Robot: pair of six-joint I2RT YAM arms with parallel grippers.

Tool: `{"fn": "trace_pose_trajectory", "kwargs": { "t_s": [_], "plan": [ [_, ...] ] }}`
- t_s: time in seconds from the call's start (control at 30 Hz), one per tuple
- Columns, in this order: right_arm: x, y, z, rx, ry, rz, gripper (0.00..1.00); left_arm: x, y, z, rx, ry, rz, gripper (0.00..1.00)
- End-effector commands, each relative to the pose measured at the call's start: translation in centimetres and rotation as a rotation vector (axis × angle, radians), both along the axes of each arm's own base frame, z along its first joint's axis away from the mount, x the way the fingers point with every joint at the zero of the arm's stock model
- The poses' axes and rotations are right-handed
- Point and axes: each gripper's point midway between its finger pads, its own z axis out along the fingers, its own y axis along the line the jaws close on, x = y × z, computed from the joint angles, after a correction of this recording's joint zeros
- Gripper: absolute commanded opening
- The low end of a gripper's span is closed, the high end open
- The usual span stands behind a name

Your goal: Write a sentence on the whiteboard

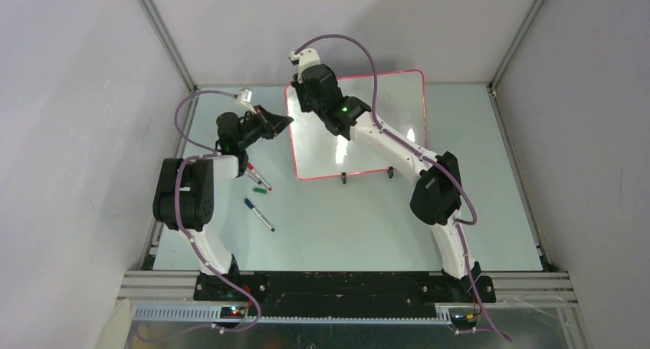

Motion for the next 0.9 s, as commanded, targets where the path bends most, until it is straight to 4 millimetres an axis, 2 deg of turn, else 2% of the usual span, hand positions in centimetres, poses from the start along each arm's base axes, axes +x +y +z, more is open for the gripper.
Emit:
{"fn": "trace_pose_trajectory", "kwargs": {
  "t_s": [0.0, 0.87],
  "plan": [
    [0.58, 0.53, 3.06, 0.05, -0.075, -0.014, 0.0, 0.44, -0.32, 1.54, 0.013, -0.052, 0.0, 0.0],
    [1.07, 1.01, 2.4, 0.037, -0.084, -0.024, 0.0, 0.03, -0.72, 2.03, 0.004, -0.074, -0.021, 0.0]
  ]
}}
